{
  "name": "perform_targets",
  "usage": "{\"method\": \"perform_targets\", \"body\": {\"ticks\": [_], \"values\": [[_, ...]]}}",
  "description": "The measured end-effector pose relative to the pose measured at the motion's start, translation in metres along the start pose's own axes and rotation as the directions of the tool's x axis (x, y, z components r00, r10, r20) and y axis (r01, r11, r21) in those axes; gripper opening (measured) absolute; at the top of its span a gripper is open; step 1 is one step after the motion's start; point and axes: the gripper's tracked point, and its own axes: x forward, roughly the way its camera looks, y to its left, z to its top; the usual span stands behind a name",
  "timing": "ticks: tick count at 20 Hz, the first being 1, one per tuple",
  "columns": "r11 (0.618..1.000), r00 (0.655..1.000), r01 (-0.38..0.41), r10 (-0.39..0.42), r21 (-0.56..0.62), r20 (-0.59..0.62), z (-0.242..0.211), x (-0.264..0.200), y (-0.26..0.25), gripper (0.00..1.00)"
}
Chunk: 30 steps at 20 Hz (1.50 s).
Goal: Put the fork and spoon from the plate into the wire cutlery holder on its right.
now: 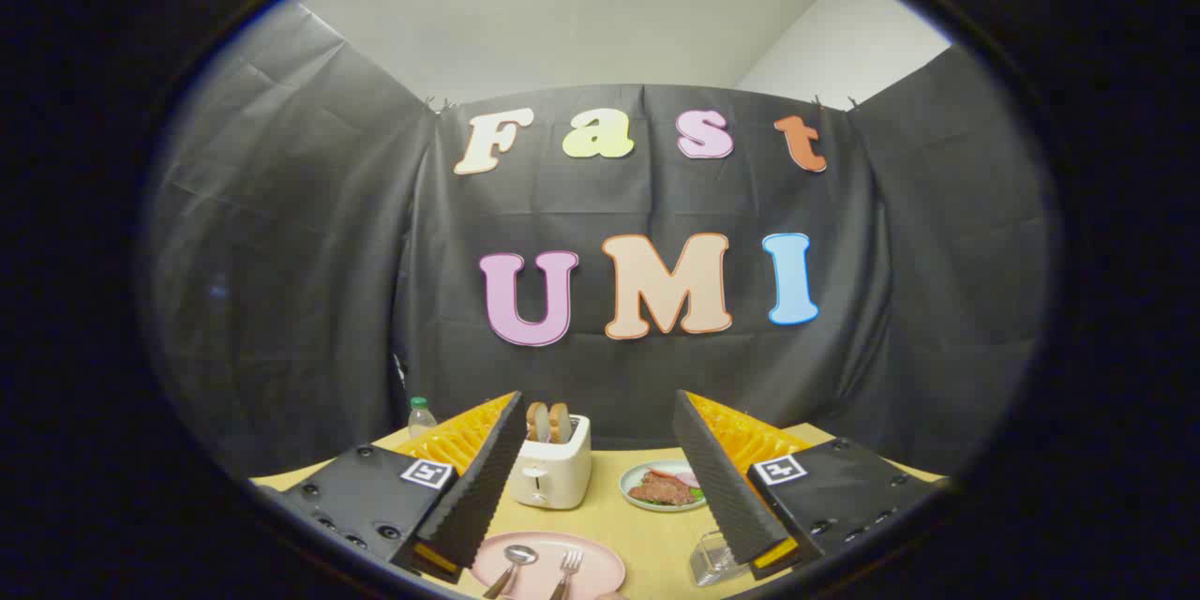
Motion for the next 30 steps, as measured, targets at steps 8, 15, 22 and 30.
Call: {"method": "perform_targets", "body": {"ticks": [8, 15, 22, 30], "values": [[1.0, 1.0, -0.008, 0.008, 0.008, 0.0, -0.001, 0.004, -0.006, 1.0], [1.0, 1.0, -0.023, 0.023, 0.012, -0.01, -0.008, 0.009, -0.005, 1.0], [0.999, 0.998, -0.052, 0.052, 0.01, -0.043, -0.026, 0.013, 0.004, 1.0], [0.997, 0.984, -0.073, 0.075, 0.016, -0.164, -0.084, 0.015, 0.009, 1.0]]}}
